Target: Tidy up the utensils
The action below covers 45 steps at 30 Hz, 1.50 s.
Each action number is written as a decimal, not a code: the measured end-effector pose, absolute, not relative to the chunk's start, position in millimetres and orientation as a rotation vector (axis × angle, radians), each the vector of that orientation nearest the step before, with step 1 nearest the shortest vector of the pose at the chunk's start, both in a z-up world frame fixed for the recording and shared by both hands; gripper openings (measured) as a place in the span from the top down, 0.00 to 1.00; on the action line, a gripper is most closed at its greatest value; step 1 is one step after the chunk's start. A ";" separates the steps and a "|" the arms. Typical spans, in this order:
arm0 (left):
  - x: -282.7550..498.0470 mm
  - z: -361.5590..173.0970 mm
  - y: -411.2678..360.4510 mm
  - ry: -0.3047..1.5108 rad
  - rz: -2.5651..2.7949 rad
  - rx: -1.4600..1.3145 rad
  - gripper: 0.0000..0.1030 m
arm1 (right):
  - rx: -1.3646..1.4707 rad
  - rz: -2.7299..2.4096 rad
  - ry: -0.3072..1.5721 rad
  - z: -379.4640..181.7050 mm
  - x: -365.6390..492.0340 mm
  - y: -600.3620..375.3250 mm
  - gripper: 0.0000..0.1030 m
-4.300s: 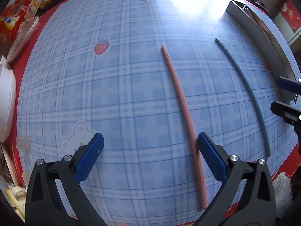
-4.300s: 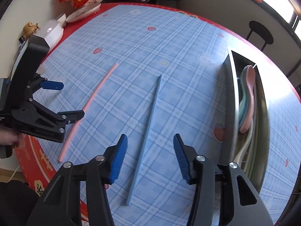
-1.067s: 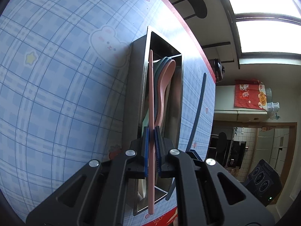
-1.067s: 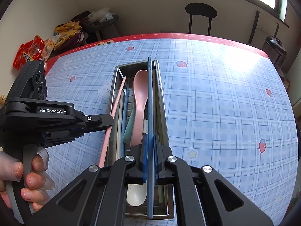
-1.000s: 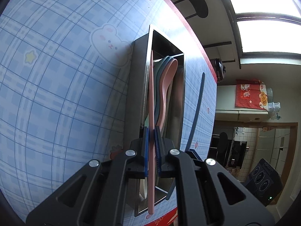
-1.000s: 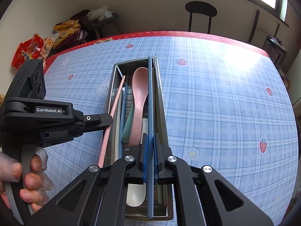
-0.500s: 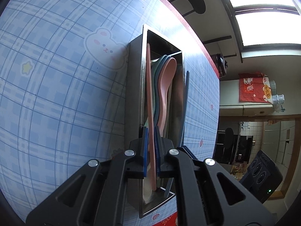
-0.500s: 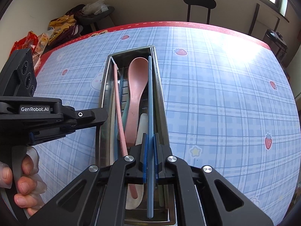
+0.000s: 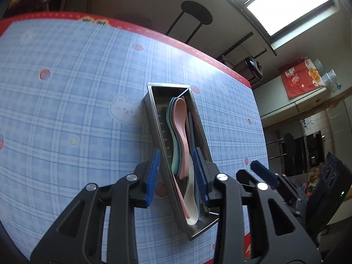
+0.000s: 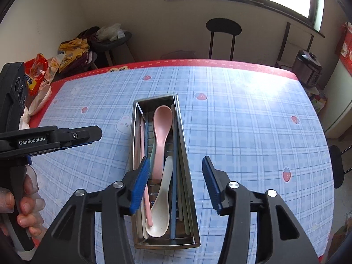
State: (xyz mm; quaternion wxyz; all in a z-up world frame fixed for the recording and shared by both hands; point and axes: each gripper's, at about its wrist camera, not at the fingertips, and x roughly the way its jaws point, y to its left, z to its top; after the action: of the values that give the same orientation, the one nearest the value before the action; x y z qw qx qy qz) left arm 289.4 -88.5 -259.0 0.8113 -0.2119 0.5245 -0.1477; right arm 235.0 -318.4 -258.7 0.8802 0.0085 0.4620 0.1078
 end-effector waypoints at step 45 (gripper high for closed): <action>121.1 -61.9 -32.8 0.563 -0.230 0.097 0.06 | 0.033 -0.001 0.580 -98.9 82.6 -294.9 0.06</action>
State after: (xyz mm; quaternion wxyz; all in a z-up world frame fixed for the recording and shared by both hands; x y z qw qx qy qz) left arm 121.1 -32.8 -61.9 0.9529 0.0478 0.2772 -0.1131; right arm 82.6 -294.9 -98.9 0.9581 0.0162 0.2858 -0.0007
